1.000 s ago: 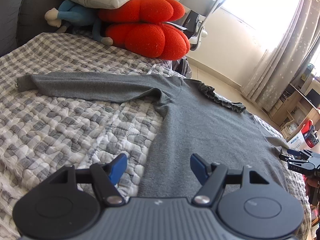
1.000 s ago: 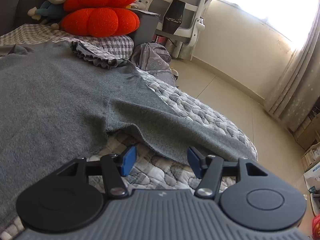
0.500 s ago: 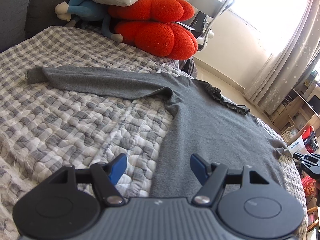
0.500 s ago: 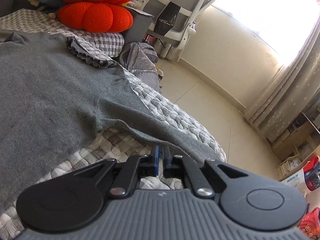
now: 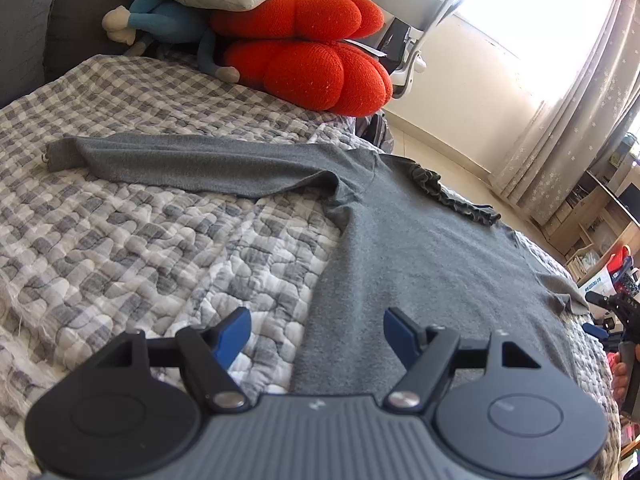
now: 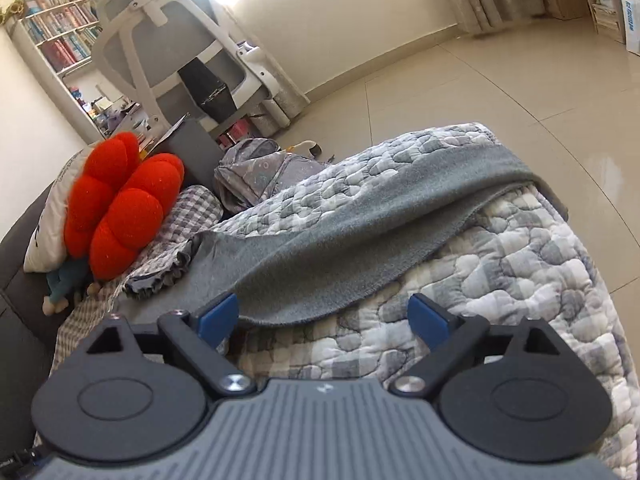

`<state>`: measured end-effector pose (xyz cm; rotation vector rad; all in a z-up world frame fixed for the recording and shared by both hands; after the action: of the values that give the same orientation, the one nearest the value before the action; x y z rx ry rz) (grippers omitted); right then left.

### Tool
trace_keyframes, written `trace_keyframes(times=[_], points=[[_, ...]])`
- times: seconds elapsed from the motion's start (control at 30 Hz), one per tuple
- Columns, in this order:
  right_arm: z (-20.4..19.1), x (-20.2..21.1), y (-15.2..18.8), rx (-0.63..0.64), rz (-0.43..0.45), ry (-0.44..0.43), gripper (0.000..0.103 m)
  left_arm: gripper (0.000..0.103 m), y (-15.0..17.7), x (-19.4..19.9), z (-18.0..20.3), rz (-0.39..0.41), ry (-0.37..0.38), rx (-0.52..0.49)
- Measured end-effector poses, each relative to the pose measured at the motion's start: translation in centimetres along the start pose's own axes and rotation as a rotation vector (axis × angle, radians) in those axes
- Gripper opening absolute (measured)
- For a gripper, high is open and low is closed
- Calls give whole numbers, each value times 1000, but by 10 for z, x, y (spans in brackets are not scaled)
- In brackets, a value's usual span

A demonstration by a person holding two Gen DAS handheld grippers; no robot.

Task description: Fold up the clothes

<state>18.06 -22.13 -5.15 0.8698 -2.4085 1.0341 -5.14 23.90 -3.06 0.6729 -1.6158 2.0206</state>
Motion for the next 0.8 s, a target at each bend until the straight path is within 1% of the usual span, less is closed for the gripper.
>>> trace_keyframes(times=[0.03, 0.07, 0.13, 0.17, 0.2, 0.23, 0.27, 0.3, 0.33, 0.37, 0.4, 0.43, 0.47, 0.53, 0.67, 0.73, 0.8], points=[[-2, -4, -1, 15, 21, 35, 87, 74, 1, -1, 2, -2, 5, 1], [-4, -8, -1, 30, 42, 69, 84, 74, 1, -2, 4, -2, 10, 1], [-13, -18, 2, 119, 90, 143, 76, 74, 1, -1, 9, 0, 21, -4], [-15, -22, 1, 140, 111, 171, 74, 74, 1, -1, 11, 2, 26, -6], [-13, -24, -2, 122, 129, 174, 69, 74, 1, 0, 12, 4, 30, -6], [-10, -26, -5, 104, 148, 176, 58, 74, 0, 1, 13, 5, 33, -7], [-7, -28, -8, 86, 167, 179, 51, 74, 0, 2, 13, 5, 34, -9], [5, -25, -13, 52, 189, 176, 37, 74, 0, 2, 12, 5, 34, -12], [12, -25, -17, 25, 203, 176, 18, 74, 0, 3, 11, 5, 32, -13], [18, -26, -21, -3, 217, 176, 9, 74, 0, 3, 10, 4, 28, -12], [27, -22, -24, -58, 229, 158, 2, 74, 1, 3, 8, 3, 25, -11], [32, -21, -25, -105, 227, 125, 3, 74, 1, 4, 6, 2, 24, -8], [33, -19, -25, -123, 227, 110, 3, 74, 1, 4, 5, 3, 23, -5], [27, -12, -22, -87, 243, 118, 2, 74, 1, 6, 3, 8, 22, -2], [13, 19, -15, -29, 332, 130, 2, 74, 1, 7, 3, 9, 23, -3], [5, 33, -9, 19, 377, 154, 2, 74, 0, 7, 3, 11, 24, -3], [3, 36, -3, 44, 390, 171, 2, 74, -1, 6, 4, 13, 23, -2]])
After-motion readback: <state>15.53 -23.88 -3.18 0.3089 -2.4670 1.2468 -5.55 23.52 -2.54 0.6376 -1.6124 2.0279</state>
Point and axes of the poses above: each gripper's, at about its wrist camera, not at the fingertips, and x roughly against the way its jaws point, z to its right, y to its underside, the point moved 8 cm from there along -x, roughly the way its jaws point, and after that the axes turned 13 degrees about -x, right-handed, at the moved point
